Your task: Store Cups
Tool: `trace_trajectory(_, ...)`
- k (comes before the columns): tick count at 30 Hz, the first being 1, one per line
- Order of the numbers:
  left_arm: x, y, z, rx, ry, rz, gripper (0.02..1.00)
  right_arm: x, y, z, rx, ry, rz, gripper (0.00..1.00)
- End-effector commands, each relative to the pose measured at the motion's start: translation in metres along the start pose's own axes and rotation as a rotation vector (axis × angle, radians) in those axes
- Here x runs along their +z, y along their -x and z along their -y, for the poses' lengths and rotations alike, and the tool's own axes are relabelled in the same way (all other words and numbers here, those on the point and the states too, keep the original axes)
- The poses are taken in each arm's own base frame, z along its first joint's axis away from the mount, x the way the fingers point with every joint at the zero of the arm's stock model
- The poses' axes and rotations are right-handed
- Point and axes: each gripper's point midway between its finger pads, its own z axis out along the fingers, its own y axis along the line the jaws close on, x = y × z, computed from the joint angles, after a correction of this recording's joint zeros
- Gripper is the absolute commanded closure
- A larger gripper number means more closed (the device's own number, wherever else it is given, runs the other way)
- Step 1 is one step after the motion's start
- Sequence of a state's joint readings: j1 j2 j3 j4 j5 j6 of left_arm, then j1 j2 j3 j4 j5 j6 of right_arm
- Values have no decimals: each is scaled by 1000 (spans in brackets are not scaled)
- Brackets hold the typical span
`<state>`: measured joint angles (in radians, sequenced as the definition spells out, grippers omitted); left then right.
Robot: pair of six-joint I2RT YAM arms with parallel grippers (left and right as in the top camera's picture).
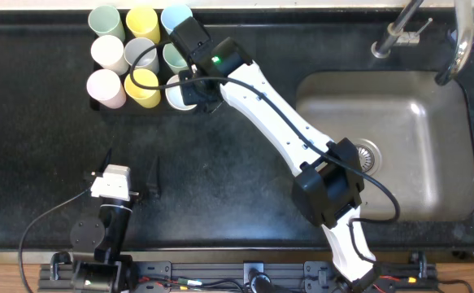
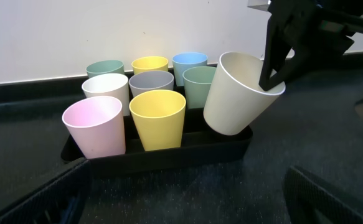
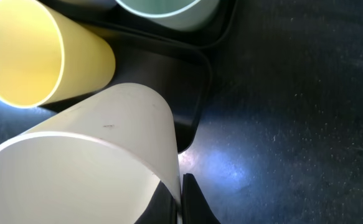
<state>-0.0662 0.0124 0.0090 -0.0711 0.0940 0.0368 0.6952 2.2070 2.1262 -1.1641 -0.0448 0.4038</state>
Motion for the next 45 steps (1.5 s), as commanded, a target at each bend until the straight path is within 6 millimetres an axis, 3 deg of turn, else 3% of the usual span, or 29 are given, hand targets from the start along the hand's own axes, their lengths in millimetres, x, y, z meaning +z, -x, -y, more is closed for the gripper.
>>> trace_trajectory(1,0,1,2,20,-7,6,18,15,1,2,9,-23,-4,958)
trace_trajectory(7,0,1,2,20,-7,5,18,28,-1,11,22,-64,-13,956)
trace_trajectory(18,0,1,2,20,-7,5,20,34,1,15,21,-83,-7,925)
trace_trajectory(20,0,1,2,20,-7,5,18,34,2,14,21,-81,-2,847)
trace_trajectory(25,0,1,2,20,-7,5,18,33,9,14,23,-71,20,524)
trace_trajectory(26,0,1,2,20,-7,5,18,32,10,14,22,-69,26,450)
trace_trajectory(28,0,1,2,20,-7,5,18,25,14,14,14,-64,39,209)
trace_trajectory(30,0,1,2,20,-7,5,18,9,19,13,-12,-53,65,25)
trace_trajectory(33,0,1,2,20,-7,5,18,-29,29,11,-40,-29,129,3)
trace_trajectory(36,0,1,2,20,-7,5,18,-84,43,22,-42,-10,220,3)
trace_trajectory(41,0,1,2,20,-7,5,18,-187,51,69,-41,-30,376,3)
trace_trajectory(45,0,1,2,20,-7,5,18,-244,39,112,-96,-94,462,5)
